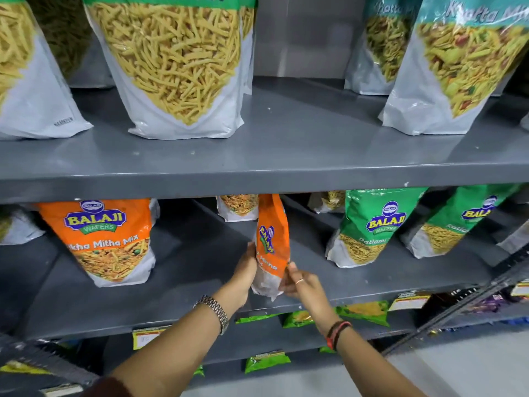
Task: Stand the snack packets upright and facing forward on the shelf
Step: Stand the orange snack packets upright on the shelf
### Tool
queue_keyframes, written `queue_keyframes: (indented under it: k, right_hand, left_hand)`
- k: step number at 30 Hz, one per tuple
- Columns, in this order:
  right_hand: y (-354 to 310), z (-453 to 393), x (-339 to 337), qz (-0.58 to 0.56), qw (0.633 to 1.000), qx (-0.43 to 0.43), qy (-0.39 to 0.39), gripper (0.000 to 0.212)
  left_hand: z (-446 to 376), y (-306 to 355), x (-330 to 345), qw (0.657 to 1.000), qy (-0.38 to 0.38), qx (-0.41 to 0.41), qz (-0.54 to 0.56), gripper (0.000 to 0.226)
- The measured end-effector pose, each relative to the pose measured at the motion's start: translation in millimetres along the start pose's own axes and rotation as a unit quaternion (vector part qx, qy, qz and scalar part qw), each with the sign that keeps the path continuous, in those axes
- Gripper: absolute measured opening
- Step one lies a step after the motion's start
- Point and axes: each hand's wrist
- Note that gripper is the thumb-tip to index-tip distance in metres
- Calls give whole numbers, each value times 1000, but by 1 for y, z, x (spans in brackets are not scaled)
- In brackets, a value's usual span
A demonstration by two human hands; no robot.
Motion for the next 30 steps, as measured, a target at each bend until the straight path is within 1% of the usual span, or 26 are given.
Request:
queue_keyframes:
  k: [2,4,6,9,11,13,15,17,19,20,22,24,27,28,30]
  right_hand:
    - [-1,2,4,3,1000,0,-11,45]
    - [-3,1,1,14,1000,8,-3,47]
    - [-2,-3,-8,15,999,27,34,47]
    - [-3,-16,-28,-26,994,48,92,39]
    - [-9,-30,-39,-56,992,48,103,41]
    - [-19,-45,-43,-67,992,50,90,54]
    - [-32,-56,-40,-74,994,57,61,64]
    - [-44,-64,-34,-98,993,65,25,72]
    - [-54,-64,-27,-114,991,68,-10,76]
    - [-57,-63,-24,-114,991,69,-26,75]
    - [-56,-60,-18,-108,991,65,-43,76]
    - [-54,-54,-13,-108,992,59,-33,75]
    - [-47,-44,-15,-126,991,52,13,66]
    - [-42,-41,-17,-129,990,50,25,65]
    - [-33,-37,-20,-134,990,39,34,60]
  left_hand:
    - [-8,6,4,1000,1,-9,2,55]
    - [-7,10,4,1000,-4,4,-7,55]
    - [-1,8,-1,999,11,27,-23,57]
    - [25,-16,-12,995,54,80,-35,58]
    - [45,-39,-17,992,59,106,-43,60]
    - [58,-58,-15,992,56,107,-36,63]
    - [65,-69,-6,996,48,75,-18,66]
    - [73,-75,5,998,13,62,16,67]
    - [77,-74,15,997,-21,67,25,65]
    - [76,-72,19,997,-24,71,25,66]
    - [71,-65,25,996,-6,82,32,67]
    - [63,-55,27,993,20,102,47,67]
    - [50,-42,23,987,60,133,65,70]
    - [45,-37,19,985,60,142,76,72]
    - [35,-26,9,985,35,139,94,73]
Point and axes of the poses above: each hand's wrist, its own z-axis away from the middle knuckle, its own x-axis out of the palm, y = z × x, and after that the axes turned 14 degrees about z, right-handed
